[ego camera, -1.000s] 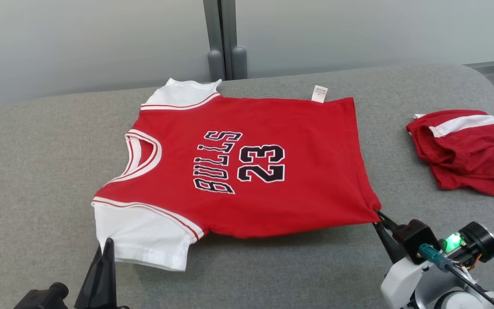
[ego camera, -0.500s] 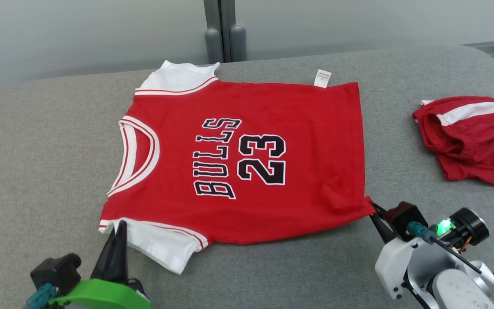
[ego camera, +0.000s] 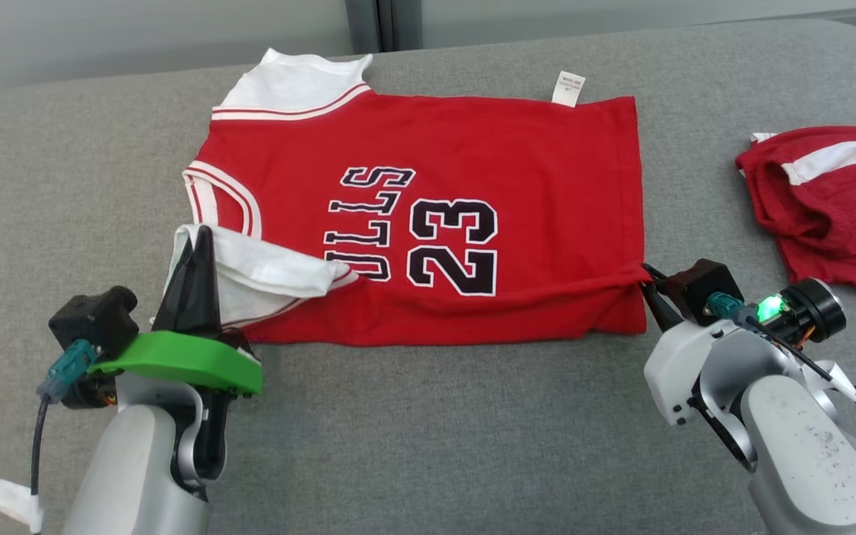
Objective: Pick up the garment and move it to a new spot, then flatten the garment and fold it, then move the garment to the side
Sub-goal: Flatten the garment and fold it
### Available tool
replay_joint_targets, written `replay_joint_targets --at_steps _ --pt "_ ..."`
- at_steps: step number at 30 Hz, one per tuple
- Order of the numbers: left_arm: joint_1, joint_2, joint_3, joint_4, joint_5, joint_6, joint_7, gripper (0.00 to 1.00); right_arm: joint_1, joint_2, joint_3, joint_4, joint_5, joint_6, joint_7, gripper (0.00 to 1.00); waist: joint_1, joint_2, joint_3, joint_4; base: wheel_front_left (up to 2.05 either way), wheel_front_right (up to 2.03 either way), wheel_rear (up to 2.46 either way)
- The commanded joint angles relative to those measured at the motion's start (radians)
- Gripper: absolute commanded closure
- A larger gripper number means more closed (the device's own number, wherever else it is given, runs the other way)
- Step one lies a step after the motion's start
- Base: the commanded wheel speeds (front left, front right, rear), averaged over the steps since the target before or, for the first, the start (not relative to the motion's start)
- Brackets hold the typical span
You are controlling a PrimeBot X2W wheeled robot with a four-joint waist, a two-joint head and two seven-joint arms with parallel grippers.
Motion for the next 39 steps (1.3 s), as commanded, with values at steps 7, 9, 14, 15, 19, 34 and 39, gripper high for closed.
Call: replay_joint_targets --at_steps 7,9,14,15,19,34,39 --pt "-0.136 0.001 -0.003 0.149 0.029 -0.018 -0.061 1.00 -0.067 0.017 0.001 0.075 -0.010 -0.002 -0.029 1.00 0.0001 0.0000 0.058 -0.014 0.00 0.00 0.00" --pt "-0.158 -0.001 -0.004 0.179 0.038 -0.023 -0.071 1.00 -0.078 0.022 -0.006 0.093 -0.013 -0.002 -0.038 1.00 0.0001 0.0000 0.061 -0.014 0.00 0.00 0.00" --pt "-0.185 -0.010 0.008 0.225 0.055 -0.030 -0.085 0.22 -0.089 0.051 -0.038 0.124 -0.034 -0.002 -0.086 0.00 0.0001 0.0000 0.056 -0.015 0.00 0.00 0.00" --pt "-0.186 -0.012 0.011 0.227 0.060 -0.032 -0.086 0.00 -0.090 0.056 -0.043 0.128 -0.038 -0.002 -0.095 0.00 0.0001 0.0000 0.054 -0.015 0.00 0.00 0.00" --pt "-0.160 -0.023 0.034 0.185 0.078 -0.038 -0.084 0.00 -0.084 0.077 -0.072 0.145 -0.056 -0.002 -0.127 0.00 0.0001 0.0000 0.041 -0.013 0.00 0.00 0.00" --pt "0.090 0.007 0.074 0.094 0.079 -0.050 -0.080 0.00 0.096 0.154 -0.205 0.025 -0.021 -0.002 -0.232 0.00 0.0001 0.0000 -0.074 -0.011 0.00 0.00 0.00" --pt "0.136 0.027 0.094 0.146 0.042 -0.036 -0.013 0.00 0.167 0.160 -0.215 -0.023 0.047 -0.002 -0.239 0.00 0.0001 0.0000 -0.084 -0.015 0.00 0.00 0.00"
